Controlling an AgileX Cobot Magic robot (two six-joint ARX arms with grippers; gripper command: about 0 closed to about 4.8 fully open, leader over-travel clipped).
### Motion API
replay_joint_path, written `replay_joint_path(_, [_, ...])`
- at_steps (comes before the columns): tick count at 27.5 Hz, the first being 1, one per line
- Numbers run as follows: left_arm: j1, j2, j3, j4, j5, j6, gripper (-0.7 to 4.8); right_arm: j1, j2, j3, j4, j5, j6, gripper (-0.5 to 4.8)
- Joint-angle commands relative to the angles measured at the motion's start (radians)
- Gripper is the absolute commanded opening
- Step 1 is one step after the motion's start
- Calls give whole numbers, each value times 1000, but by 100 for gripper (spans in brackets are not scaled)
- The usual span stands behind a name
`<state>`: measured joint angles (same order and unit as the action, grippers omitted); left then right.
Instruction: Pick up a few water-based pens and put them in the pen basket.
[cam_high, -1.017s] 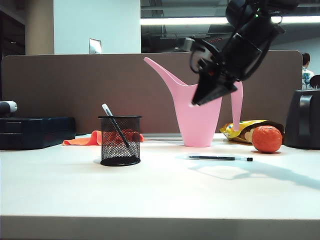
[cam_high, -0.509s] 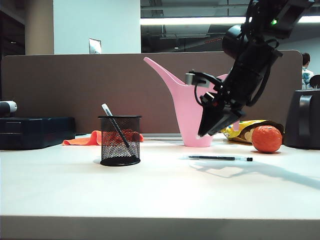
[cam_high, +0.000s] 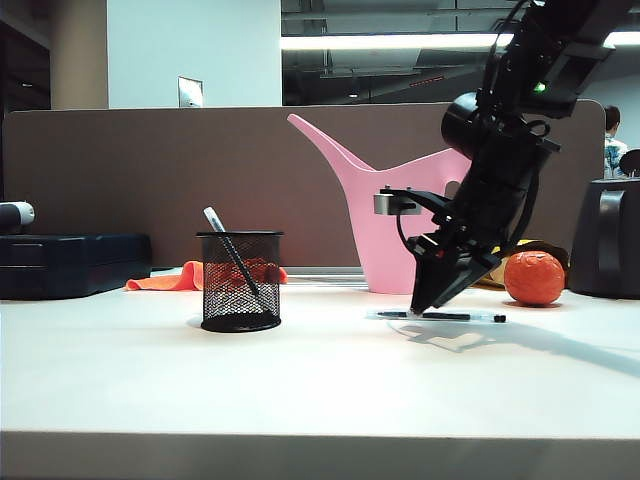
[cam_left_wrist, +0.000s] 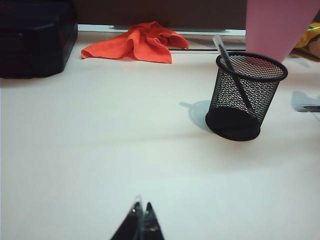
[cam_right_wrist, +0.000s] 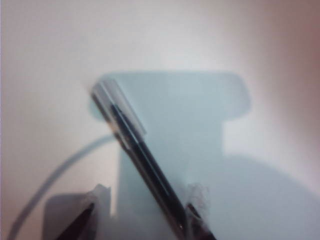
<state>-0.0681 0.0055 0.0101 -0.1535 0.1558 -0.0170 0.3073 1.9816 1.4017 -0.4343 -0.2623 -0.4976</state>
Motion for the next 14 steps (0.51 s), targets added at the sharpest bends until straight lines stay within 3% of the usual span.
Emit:
replay_joint_path(1, [1,1,2,12,3,2,-4,-14,2,3,11,-3,-3,214])
replay_joint_path(9, [1,1,2,12,2,2,-4,-40,23,3,9,-29,0,197])
replay_joint_path(11, [0,1,2,13,2,2,-4,-44,35,3,1,-53,0,106])
replay_joint_path(14, [0,1,2,12,2,2,-4,-44,51,3,-8,-59,0,78])
